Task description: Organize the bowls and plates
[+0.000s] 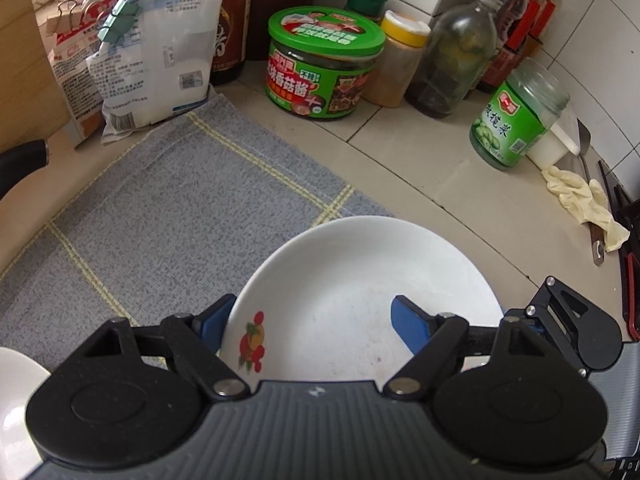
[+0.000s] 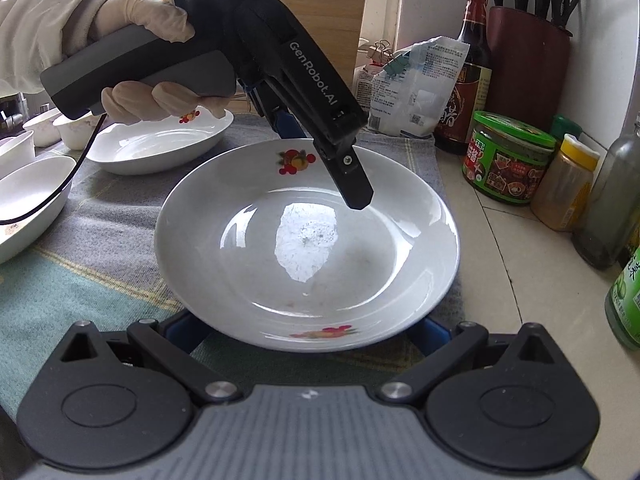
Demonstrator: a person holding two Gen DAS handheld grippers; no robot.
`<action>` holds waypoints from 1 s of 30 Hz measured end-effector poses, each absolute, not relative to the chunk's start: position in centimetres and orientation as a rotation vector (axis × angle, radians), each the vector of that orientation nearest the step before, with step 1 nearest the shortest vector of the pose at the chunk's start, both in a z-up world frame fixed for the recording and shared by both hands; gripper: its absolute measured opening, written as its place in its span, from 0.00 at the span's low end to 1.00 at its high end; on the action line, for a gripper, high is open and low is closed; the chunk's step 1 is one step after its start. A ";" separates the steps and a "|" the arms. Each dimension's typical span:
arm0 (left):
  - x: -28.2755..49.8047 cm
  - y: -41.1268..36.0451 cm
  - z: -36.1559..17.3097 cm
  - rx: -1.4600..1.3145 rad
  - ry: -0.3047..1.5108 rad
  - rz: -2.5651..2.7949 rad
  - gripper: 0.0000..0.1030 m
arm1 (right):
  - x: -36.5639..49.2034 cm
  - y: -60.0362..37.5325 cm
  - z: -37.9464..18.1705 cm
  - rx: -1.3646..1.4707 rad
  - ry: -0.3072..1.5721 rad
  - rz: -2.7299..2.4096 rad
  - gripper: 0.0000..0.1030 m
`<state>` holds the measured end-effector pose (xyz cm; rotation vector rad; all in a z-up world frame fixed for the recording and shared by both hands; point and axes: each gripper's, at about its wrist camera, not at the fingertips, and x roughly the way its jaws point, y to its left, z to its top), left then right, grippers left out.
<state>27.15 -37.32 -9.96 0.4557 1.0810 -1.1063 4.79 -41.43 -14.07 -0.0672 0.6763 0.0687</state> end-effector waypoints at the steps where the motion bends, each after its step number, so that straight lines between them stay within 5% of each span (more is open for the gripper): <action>1: 27.2 -37.3 -10.0 0.455 1.082 -1.104 0.80 | 4.8 -41.5 -14.1 -0.064 0.676 0.070 1.00; 12: 26.5 -36.2 -9.6 0.468 1.010 -1.042 0.88 | 4.6 -41.2 -13.9 -0.095 0.676 0.050 1.00; 30: 15.5 -27.2 0.1 0.397 0.644 -0.827 0.98 | -0.1 -39.5 -11.3 -0.082 0.698 0.029 1.00</action>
